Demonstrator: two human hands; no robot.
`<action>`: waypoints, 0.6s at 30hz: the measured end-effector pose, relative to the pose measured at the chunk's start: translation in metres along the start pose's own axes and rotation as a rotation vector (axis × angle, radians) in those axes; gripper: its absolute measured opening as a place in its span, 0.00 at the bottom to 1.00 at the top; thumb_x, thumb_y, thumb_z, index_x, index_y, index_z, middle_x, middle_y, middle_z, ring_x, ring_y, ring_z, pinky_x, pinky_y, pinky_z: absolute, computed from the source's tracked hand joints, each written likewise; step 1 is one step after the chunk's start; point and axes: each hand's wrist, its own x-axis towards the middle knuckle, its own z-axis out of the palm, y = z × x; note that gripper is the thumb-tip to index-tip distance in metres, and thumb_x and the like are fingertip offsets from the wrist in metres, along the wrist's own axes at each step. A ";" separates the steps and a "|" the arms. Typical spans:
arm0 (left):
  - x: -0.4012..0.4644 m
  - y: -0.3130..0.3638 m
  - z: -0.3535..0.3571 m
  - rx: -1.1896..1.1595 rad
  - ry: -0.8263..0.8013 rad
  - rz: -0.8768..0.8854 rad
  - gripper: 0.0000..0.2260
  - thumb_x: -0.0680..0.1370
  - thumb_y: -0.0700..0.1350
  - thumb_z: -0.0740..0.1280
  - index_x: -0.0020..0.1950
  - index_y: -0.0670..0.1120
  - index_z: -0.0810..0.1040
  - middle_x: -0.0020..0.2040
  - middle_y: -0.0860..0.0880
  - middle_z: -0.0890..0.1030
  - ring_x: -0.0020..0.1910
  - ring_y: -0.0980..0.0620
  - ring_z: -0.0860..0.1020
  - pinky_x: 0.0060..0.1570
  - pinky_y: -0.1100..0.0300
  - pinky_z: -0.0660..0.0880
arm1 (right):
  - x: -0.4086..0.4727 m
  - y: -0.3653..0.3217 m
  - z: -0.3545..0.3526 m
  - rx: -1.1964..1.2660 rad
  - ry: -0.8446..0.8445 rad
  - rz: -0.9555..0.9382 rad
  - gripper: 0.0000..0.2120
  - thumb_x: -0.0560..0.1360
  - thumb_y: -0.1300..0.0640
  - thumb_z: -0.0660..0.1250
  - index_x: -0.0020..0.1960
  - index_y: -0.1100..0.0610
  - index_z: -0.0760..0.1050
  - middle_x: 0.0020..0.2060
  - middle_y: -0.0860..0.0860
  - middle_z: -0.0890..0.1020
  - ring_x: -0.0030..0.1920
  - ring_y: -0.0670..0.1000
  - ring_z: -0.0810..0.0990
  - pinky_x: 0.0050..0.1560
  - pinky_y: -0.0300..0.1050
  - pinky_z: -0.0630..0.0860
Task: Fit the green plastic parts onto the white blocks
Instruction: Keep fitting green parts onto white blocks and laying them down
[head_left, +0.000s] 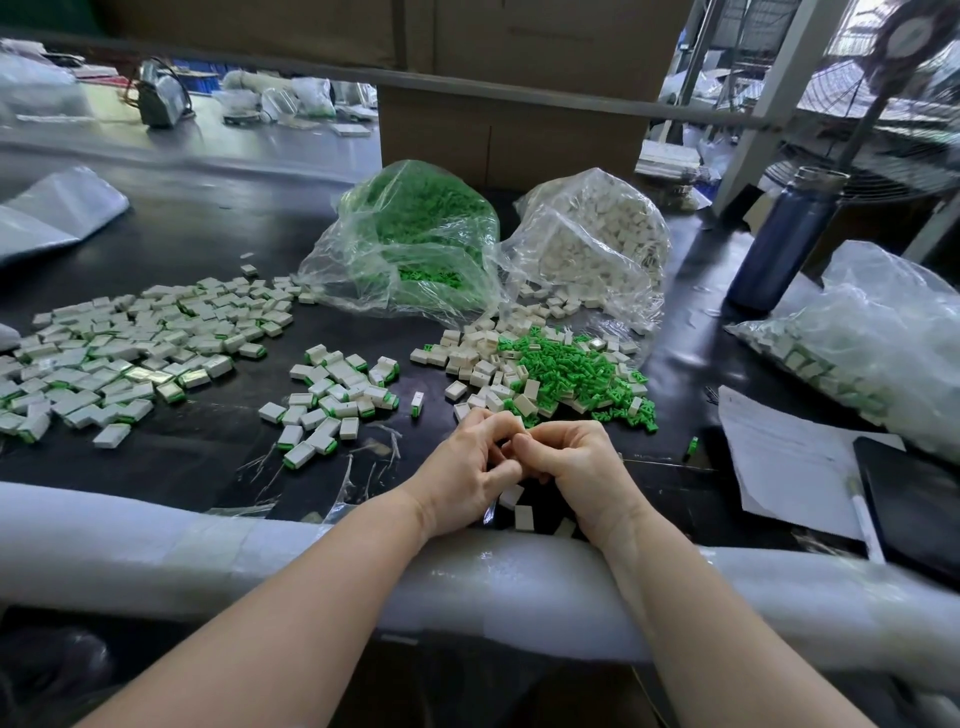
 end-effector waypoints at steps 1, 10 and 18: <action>0.000 0.000 0.000 -0.007 0.002 -0.001 0.10 0.74 0.35 0.63 0.47 0.50 0.73 0.49 0.47 0.69 0.45 0.51 0.72 0.52 0.65 0.70 | 0.000 0.000 0.000 -0.006 0.004 -0.006 0.07 0.73 0.67 0.66 0.41 0.73 0.78 0.29 0.57 0.77 0.26 0.45 0.73 0.29 0.34 0.70; -0.001 -0.001 -0.003 -0.113 0.172 -0.045 0.04 0.77 0.39 0.65 0.50 0.45 0.76 0.50 0.48 0.73 0.47 0.48 0.76 0.53 0.61 0.74 | 0.003 0.000 0.004 -0.052 0.073 -0.069 0.09 0.77 0.57 0.64 0.42 0.59 0.81 0.32 0.52 0.82 0.33 0.47 0.80 0.32 0.36 0.75; -0.002 0.000 -0.003 -0.147 0.138 -0.097 0.06 0.77 0.38 0.65 0.52 0.39 0.77 0.48 0.40 0.80 0.47 0.46 0.78 0.54 0.54 0.75 | 0.001 -0.002 0.002 -0.161 0.125 -0.141 0.08 0.71 0.66 0.70 0.37 0.55 0.78 0.33 0.51 0.80 0.33 0.45 0.77 0.29 0.36 0.75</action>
